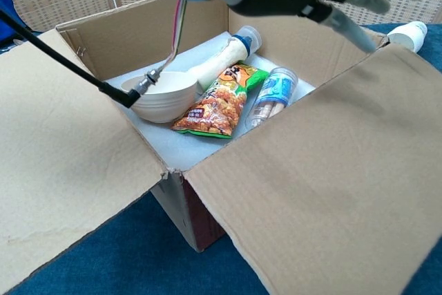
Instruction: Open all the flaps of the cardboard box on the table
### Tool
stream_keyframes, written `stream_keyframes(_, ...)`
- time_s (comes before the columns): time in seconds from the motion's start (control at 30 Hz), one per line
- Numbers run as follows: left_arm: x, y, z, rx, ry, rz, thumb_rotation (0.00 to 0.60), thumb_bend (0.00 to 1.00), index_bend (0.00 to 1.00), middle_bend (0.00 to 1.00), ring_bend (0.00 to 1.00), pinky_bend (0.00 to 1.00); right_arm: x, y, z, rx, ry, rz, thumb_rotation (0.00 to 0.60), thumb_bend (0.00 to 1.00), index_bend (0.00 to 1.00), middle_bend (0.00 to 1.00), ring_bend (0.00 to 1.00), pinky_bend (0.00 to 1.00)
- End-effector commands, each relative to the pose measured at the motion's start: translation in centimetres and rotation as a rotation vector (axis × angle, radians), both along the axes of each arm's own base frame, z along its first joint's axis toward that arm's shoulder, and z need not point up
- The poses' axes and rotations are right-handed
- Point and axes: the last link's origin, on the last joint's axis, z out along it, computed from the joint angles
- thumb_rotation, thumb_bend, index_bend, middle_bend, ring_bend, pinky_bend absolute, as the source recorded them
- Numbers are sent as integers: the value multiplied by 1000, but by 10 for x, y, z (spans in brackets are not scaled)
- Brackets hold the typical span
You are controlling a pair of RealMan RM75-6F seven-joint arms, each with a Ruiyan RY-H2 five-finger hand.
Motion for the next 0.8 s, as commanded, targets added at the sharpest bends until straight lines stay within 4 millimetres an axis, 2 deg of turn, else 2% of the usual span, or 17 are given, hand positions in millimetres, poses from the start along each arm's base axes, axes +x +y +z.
stream_keyframes(0.03,-14,9,17,142,54,-37,484,0,203,92,61,129,0,0,-1,3,3,1,600,85,0,0,0,0)
stream_keyframes(0.13,-31,17,29,246,111,-41,478,0,205,84,41,72,1,1,-1,4,5,2,600,85,0,0,0,0)
stream_keyframes(0.3,-64,30,52,399,240,-36,516,0,176,46,10,50,1,1,-1,0,5,3,600,86,0,0,0,0)
stream_keyframes(0.43,-105,43,85,584,408,-17,532,0,156,19,0,7,2,1,-3,3,13,3,600,87,0,0,0,0)
stream_keyframes(0.57,-135,45,114,697,489,21,545,0,155,10,0,0,2,1,-5,7,22,2,600,89,0,0,0,0)
stream_keyframes(0.8,-173,38,154,823,583,38,579,0,156,1,0,0,3,2,-6,5,33,2,600,89,0,0,0,0)
